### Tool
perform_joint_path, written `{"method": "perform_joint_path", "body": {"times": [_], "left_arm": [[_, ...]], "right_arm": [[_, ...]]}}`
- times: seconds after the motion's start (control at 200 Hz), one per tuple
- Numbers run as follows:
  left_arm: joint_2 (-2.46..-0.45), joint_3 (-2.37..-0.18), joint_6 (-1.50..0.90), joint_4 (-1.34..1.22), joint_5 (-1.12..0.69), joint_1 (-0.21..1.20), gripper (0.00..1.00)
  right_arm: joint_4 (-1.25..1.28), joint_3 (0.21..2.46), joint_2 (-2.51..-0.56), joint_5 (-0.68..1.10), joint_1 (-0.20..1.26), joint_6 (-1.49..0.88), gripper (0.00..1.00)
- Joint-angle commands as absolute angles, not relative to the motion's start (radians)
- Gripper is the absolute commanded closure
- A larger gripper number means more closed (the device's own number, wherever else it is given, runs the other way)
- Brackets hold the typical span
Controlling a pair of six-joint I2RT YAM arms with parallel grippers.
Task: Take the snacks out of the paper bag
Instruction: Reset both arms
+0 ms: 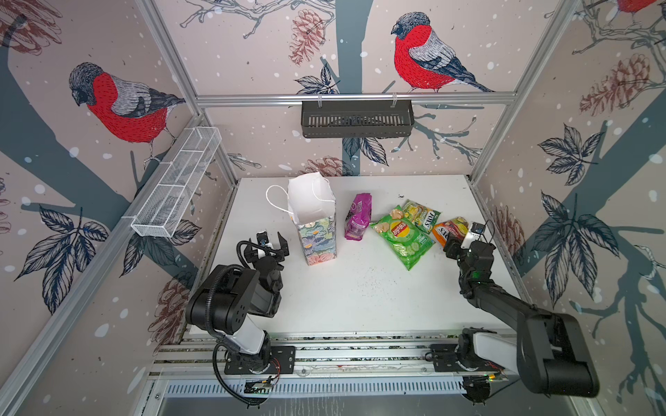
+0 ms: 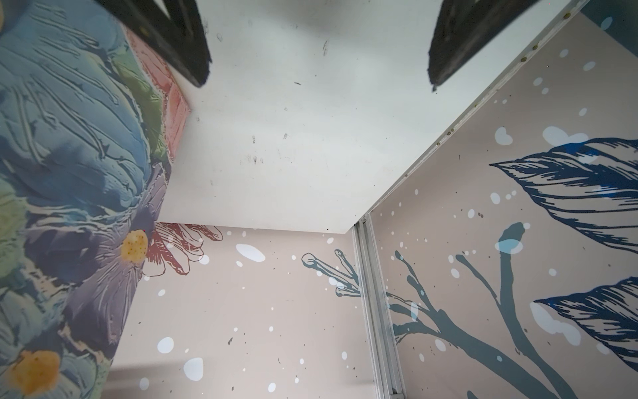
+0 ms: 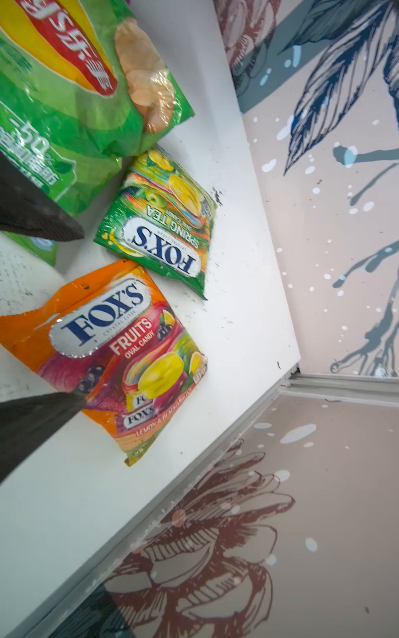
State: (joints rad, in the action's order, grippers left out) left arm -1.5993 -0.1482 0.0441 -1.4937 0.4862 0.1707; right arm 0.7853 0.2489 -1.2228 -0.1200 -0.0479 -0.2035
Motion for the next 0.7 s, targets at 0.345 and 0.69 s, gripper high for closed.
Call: {"method": "perform_joint_path", "body": {"times": [0.345, 0.69], "left_arm": [[-1.600, -0.154, 0.052, -1.542, 0.500, 0.170, 0.02], [-1.595, -0.170, 0.044, -1.499, 0.493, 0.163, 0.02]], "right_arm": [[1.328, 0.145, -1.453, -0.092, -0.046, -0.135, 0.29], [1.271, 0.220, -1.529, -0.190, 0.020, -0.089, 0.00]]}}
